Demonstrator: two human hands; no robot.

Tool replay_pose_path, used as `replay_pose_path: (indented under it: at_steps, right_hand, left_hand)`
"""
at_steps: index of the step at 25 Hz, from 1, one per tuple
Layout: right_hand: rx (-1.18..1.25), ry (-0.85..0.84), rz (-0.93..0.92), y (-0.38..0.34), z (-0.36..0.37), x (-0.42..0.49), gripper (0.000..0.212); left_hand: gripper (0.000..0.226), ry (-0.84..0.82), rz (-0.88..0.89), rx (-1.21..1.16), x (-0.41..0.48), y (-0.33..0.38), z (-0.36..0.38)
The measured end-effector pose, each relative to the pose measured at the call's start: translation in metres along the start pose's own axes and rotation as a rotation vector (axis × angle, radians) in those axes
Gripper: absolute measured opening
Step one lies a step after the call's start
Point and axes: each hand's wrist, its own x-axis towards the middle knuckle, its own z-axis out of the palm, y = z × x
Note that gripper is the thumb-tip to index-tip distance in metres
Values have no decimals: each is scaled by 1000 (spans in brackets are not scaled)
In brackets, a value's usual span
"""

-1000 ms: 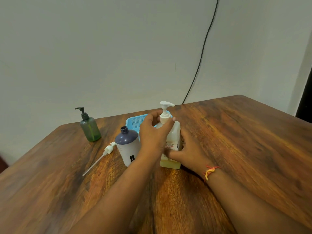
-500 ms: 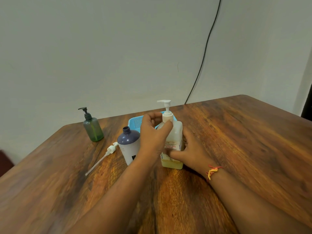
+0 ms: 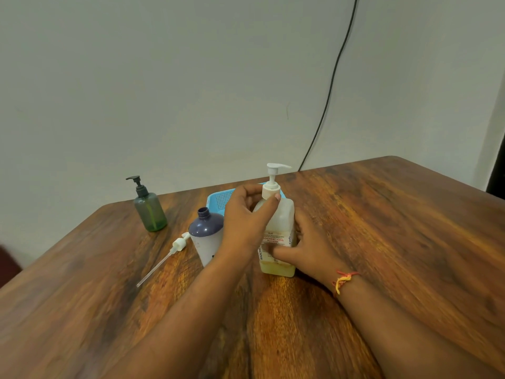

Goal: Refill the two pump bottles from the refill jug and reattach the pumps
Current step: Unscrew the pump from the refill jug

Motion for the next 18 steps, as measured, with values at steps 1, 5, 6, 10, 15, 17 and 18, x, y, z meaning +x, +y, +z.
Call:
replay_pose_path:
  at_steps: [1,5,6,10,15,17,18]
  right_hand:
    - [1,-1,-3,1,0,1,77]
    - [8,-16,2,3,2,2,79]
    - [14,-20,3,3,2,2,80]
    - [10,-40,-4,4,1,3,82]
    - [24,-64,10,3,2,5,76]
    - [38,-66,10,2,2,5,75]
    - [47,-65,11,2,2,4,76]
  left_hand:
    - [31,18,13,2,1,3,0]
    - [37,76,32,-12,9,21,4]
    - [38,88,27,-34,13,25,4]
    - [41,127,-7,-72,31,43,0]
    - [39,157,-3,-191,46,65,-10]
    - [28,188,1,-259,52,74,-15]
    - [23,197,1,-286,56,79,-18]
